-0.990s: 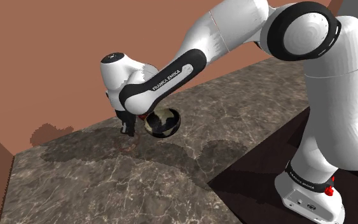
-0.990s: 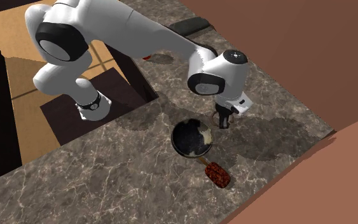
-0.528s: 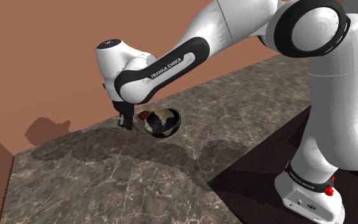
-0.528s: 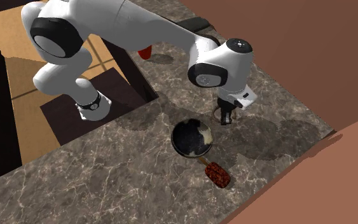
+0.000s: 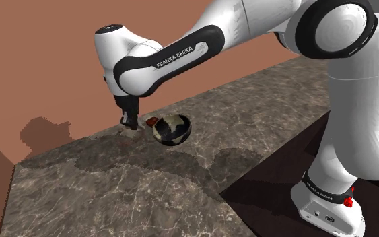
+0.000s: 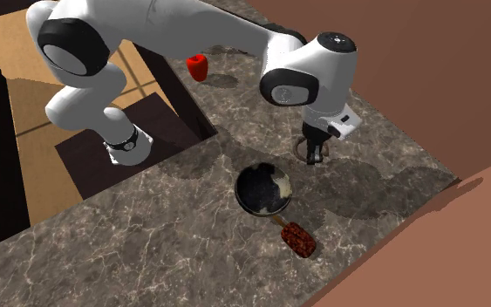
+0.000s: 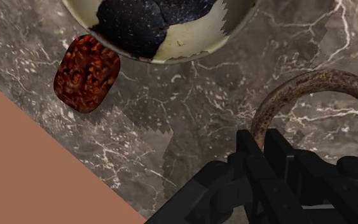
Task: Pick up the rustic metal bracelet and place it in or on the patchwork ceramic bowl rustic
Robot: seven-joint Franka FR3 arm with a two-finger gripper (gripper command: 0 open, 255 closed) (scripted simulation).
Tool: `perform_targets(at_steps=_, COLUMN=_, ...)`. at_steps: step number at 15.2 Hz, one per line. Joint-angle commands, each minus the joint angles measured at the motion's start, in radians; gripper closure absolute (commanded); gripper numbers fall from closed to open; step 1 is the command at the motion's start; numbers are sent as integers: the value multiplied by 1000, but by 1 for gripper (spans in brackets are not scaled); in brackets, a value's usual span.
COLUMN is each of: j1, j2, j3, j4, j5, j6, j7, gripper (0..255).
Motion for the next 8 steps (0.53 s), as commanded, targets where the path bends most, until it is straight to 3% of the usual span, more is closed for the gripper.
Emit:
perform_targets(at_steps=1, j1=-2, j2=-12, j3=2, j4=12, j5=6, j6=-24, j7=-7, gripper=255)
perform_targets(at_steps=5, j1=-1, j2=-21, j3=4, j4=45, j5=11, j6=-64, j7=-14, gripper=255)
perform_targets(at_steps=8, j1=-55, j2=-108, j3=-5, j4=-78, j5=42, j6=-19, j7=-71, gripper=255)
